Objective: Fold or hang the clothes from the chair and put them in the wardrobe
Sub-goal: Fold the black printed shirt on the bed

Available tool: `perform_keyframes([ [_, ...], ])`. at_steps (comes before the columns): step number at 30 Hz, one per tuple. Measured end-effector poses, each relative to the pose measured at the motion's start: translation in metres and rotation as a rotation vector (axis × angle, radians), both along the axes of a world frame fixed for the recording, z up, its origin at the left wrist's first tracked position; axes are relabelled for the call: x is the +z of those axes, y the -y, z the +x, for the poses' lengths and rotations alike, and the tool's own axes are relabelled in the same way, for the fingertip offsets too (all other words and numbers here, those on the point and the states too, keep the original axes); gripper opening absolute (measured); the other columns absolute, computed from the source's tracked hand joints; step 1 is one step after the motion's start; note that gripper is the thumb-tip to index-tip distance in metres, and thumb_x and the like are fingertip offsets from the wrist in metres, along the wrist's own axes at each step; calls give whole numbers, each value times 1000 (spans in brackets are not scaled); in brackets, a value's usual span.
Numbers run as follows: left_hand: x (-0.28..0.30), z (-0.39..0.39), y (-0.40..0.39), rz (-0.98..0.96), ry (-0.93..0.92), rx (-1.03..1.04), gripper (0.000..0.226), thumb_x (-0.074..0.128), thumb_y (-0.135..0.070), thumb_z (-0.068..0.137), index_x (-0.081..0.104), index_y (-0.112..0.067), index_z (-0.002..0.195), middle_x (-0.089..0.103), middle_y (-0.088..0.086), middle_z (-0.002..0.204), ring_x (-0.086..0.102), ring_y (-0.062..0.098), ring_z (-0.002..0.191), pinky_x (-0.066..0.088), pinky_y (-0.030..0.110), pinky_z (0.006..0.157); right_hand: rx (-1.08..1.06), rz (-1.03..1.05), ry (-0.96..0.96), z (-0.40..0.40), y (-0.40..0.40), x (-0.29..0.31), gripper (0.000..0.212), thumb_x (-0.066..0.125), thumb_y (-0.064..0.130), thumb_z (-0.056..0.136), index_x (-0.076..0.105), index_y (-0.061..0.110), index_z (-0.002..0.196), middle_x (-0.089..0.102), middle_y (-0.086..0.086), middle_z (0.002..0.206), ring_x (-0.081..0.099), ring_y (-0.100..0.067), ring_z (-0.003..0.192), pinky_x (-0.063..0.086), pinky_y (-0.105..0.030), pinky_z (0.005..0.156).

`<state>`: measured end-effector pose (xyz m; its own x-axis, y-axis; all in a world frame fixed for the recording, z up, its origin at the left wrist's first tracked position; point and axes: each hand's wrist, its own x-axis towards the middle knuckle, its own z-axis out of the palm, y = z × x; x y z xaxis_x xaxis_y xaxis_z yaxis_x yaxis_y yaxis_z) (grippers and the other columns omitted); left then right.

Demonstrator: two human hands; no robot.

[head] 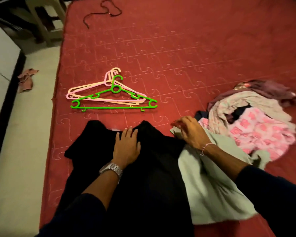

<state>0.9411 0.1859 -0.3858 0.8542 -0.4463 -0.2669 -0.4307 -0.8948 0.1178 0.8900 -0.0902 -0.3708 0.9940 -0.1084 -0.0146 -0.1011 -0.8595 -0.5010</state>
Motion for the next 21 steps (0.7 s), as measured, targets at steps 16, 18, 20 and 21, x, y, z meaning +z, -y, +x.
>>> perform_keyframes([
  [16,6,-95,71,-247,-72,-34,56,31,-27,108,10,-33,159,10,13,166,14,36,151,29,59,116,76,-589,-329,-110,45,37,40,49,21,99,47,30,137,63,-10,111,66,-34,94,44,-37,67],
  [18,5,-93,75,-297,-88,-46,58,33,-23,107,10,-37,159,10,14,166,13,37,151,31,59,115,23,-618,-266,-95,67,51,38,46,17,99,47,27,135,60,-12,112,66,-37,91,40,-37,64],
  [20,4,-90,80,-344,-111,-51,63,39,-20,104,12,-41,157,10,13,166,12,36,152,37,59,112,-46,-637,-186,-80,91,66,36,47,14,96,47,24,131,59,-14,108,65,-38,83,39,-37,58],
  [21,3,-87,82,-348,-126,-60,67,44,-19,102,12,-42,157,8,12,166,11,35,152,40,58,110,-84,-638,-151,-71,103,74,36,48,13,95,47,24,130,58,-15,106,65,-38,79,42,-38,57],
])
